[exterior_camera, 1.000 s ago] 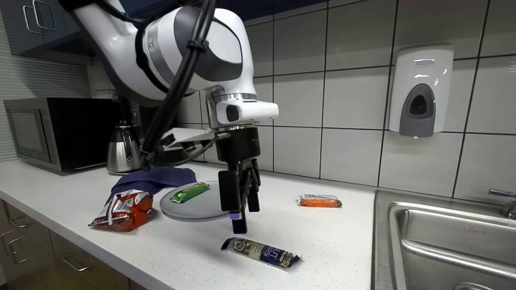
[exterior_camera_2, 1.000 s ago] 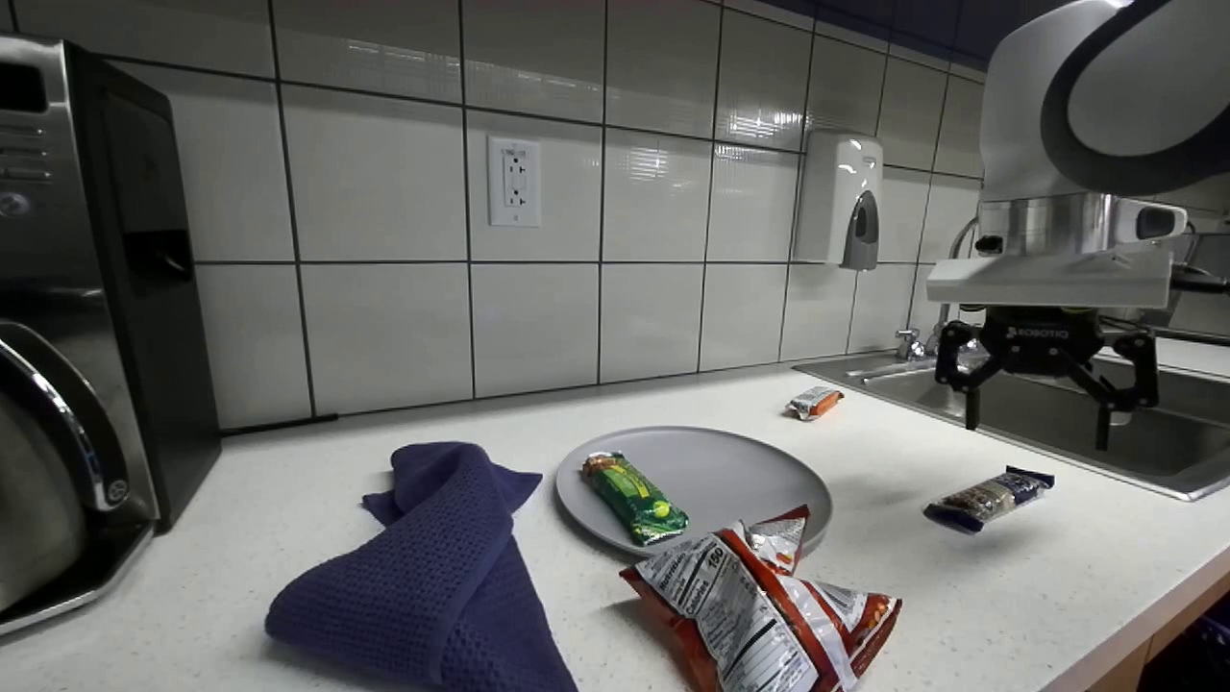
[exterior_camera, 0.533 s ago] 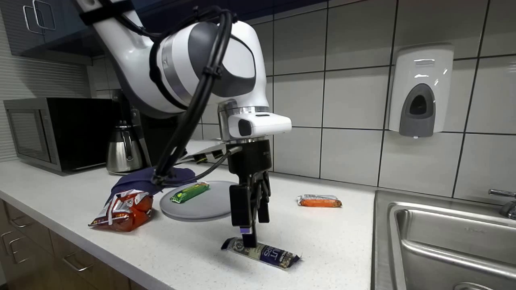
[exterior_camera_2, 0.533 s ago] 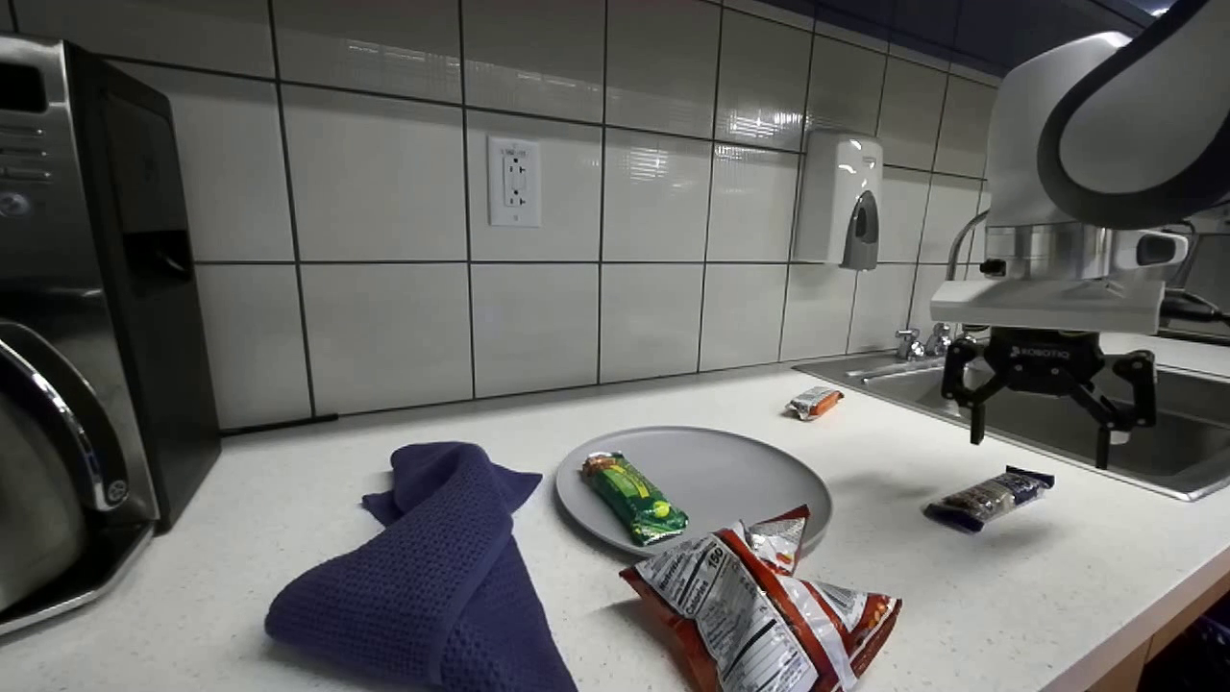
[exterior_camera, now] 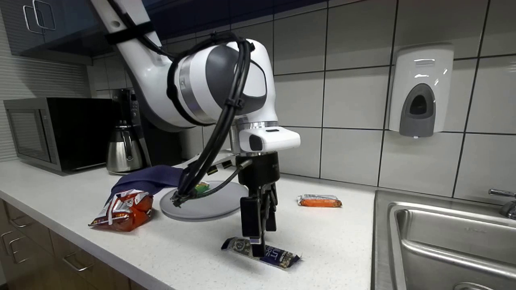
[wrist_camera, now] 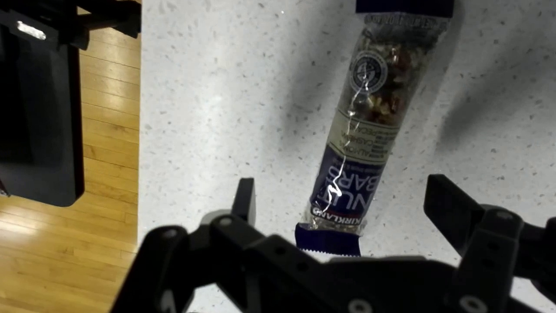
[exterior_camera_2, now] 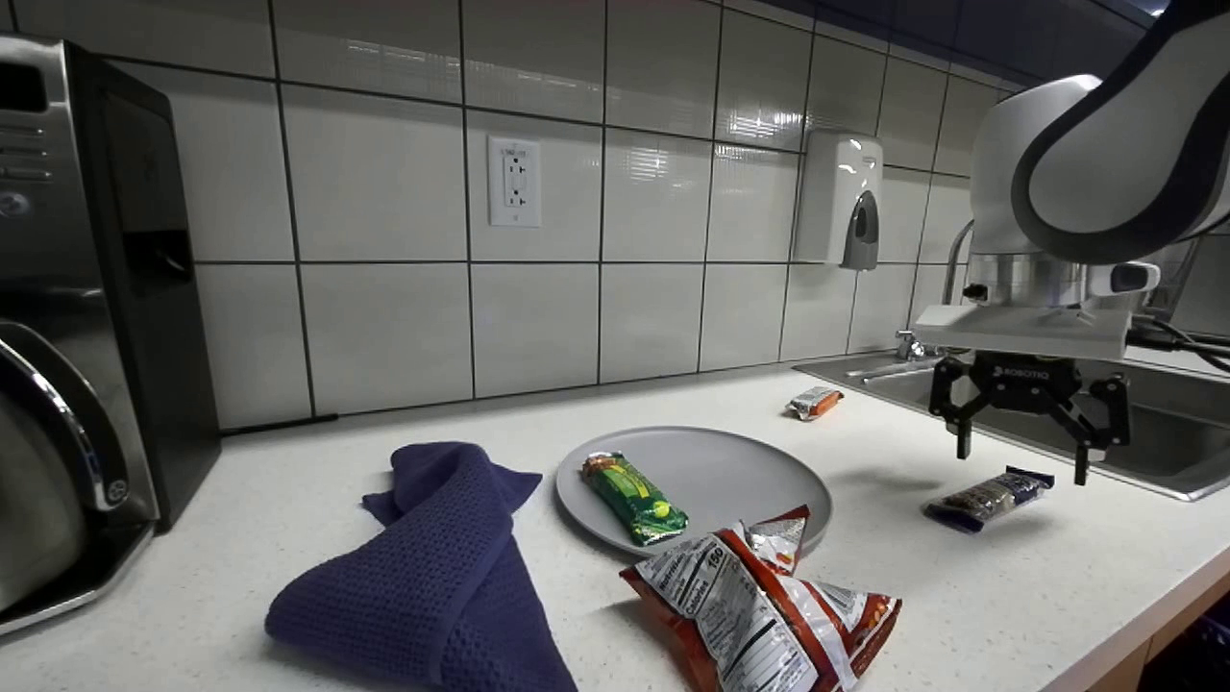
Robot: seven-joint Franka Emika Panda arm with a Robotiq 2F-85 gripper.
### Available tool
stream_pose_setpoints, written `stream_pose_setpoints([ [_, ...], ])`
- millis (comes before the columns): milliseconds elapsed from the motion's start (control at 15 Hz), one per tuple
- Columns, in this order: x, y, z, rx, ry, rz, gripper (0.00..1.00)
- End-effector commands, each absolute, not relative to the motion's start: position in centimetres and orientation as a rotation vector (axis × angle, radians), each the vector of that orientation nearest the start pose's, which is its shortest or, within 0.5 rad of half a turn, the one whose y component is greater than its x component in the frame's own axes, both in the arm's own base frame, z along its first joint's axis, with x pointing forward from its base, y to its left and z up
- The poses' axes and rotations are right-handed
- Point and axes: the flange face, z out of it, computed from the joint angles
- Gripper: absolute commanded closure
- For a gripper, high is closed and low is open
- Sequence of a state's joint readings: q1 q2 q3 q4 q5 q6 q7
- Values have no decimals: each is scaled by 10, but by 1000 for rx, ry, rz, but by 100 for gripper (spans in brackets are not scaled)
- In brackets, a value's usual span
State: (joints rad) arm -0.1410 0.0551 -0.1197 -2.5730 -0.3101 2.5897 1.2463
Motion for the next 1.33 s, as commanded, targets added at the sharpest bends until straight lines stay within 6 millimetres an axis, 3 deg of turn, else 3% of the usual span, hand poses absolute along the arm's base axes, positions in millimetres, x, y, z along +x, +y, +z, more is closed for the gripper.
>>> stream_pose_setpoints([
  [0,442,-114,232,-2655,1938,-73,0],
  [1267,455,-111,211,-2570,1999,-18,0],
])
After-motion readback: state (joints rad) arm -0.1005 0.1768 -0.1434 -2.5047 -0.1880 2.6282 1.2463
